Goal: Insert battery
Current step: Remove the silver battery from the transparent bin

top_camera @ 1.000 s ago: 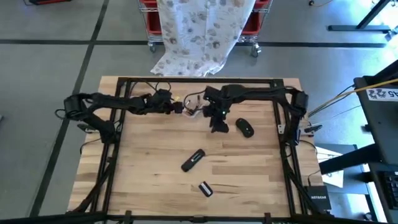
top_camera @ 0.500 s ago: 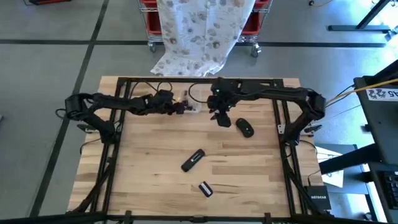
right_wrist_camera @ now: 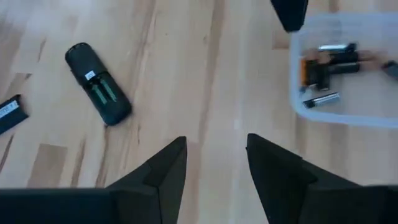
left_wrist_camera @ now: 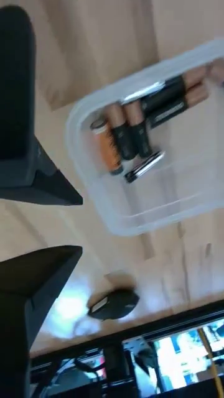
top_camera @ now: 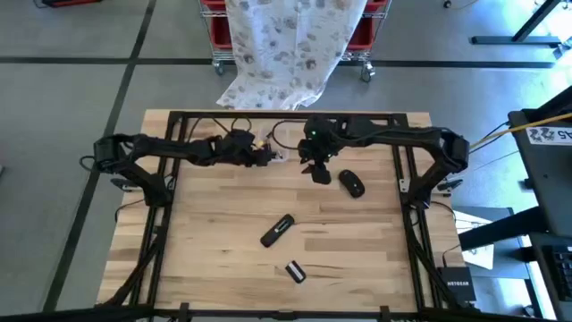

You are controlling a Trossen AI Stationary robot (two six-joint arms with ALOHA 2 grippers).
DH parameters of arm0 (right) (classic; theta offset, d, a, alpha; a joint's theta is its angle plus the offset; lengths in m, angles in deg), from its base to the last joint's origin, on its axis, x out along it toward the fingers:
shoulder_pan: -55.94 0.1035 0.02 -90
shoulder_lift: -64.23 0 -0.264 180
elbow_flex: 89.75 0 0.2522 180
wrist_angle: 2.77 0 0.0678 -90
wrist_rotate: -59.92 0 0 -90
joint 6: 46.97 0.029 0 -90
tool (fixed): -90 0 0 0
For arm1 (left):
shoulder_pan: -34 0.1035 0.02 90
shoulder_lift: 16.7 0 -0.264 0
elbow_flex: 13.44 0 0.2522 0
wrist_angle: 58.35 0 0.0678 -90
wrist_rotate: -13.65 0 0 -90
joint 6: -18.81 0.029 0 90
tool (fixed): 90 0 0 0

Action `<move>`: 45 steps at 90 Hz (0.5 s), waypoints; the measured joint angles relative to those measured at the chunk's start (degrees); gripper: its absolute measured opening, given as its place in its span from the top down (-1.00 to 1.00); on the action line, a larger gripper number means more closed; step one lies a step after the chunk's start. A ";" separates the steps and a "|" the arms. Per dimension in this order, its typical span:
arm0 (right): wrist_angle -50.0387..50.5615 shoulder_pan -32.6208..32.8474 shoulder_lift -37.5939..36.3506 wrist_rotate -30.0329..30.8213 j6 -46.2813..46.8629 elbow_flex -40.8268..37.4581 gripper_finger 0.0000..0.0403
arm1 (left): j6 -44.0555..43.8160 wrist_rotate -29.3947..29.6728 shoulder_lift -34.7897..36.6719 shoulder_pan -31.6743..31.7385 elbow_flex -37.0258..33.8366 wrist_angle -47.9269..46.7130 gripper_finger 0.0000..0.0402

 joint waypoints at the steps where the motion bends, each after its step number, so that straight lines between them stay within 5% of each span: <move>1: -0.61 0.00 0.00 -0.36 0.43 -0.51 0.23 | -0.01 0.01 0.00 -0.07 0.00 0.00 0.54; 21: -9.37 0.00 0.02 -5.32 6.84 -7.84 0.23 | -2.48 1.97 0.04 -0.38 0.00 0.01 0.55; 45: -15.14 -0.08 0.02 -3.89 8.20 -8.20 0.23 | -8.74 1.02 0.07 0.52 0.00 0.61 0.46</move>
